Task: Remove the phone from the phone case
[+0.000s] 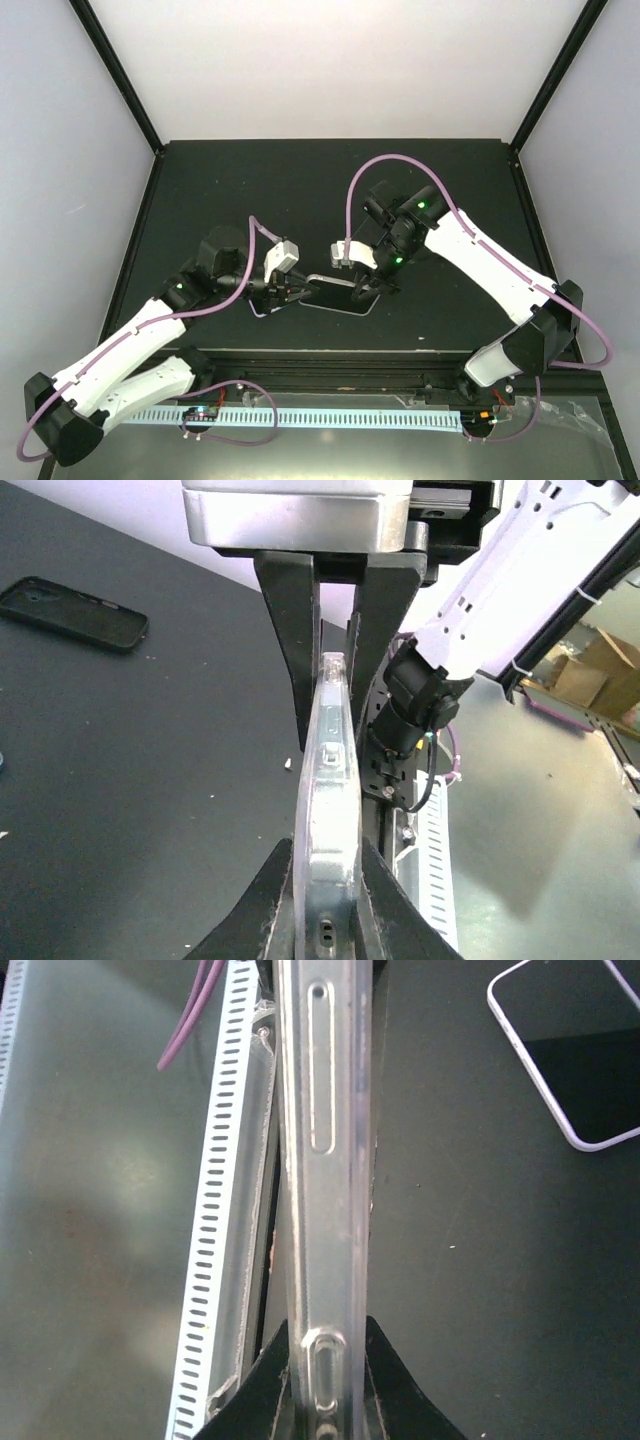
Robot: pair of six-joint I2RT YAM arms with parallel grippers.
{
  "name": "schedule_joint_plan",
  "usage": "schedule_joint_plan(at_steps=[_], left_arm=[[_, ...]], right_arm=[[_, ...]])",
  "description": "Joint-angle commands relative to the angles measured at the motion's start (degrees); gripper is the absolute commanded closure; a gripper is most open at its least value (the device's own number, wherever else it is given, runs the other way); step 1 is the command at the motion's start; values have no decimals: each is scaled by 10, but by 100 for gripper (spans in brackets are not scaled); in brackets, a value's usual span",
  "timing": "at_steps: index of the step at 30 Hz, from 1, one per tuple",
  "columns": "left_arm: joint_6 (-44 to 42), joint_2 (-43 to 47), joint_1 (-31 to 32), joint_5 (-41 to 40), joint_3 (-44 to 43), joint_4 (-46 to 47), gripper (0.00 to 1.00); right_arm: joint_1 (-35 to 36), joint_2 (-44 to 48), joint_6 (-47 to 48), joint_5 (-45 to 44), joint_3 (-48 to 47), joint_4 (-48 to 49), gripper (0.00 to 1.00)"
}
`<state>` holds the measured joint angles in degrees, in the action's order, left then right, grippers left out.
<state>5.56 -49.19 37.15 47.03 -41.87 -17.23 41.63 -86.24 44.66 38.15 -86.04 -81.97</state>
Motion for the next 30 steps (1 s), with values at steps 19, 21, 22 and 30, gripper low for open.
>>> schedule_joint_plan(at_steps=[19, 21, 22, 30], left_arm=[[316, 184, -5, -344, 164, 451, 98], [329, 170, -5, -361, 165, 497, 98], [338, 158, -5, -367, 166, 525, 99], [437, 37, -4, -373, 158, 715, 99]], right_arm=[[-230, 218, -451, 95, 197, 523, 1], [-243, 226, -496, 125, 225, 582, 0], [-243, 224, -513, 144, 232, 603, 0], [-228, 163, -701, 262, 250, 777, 1]])
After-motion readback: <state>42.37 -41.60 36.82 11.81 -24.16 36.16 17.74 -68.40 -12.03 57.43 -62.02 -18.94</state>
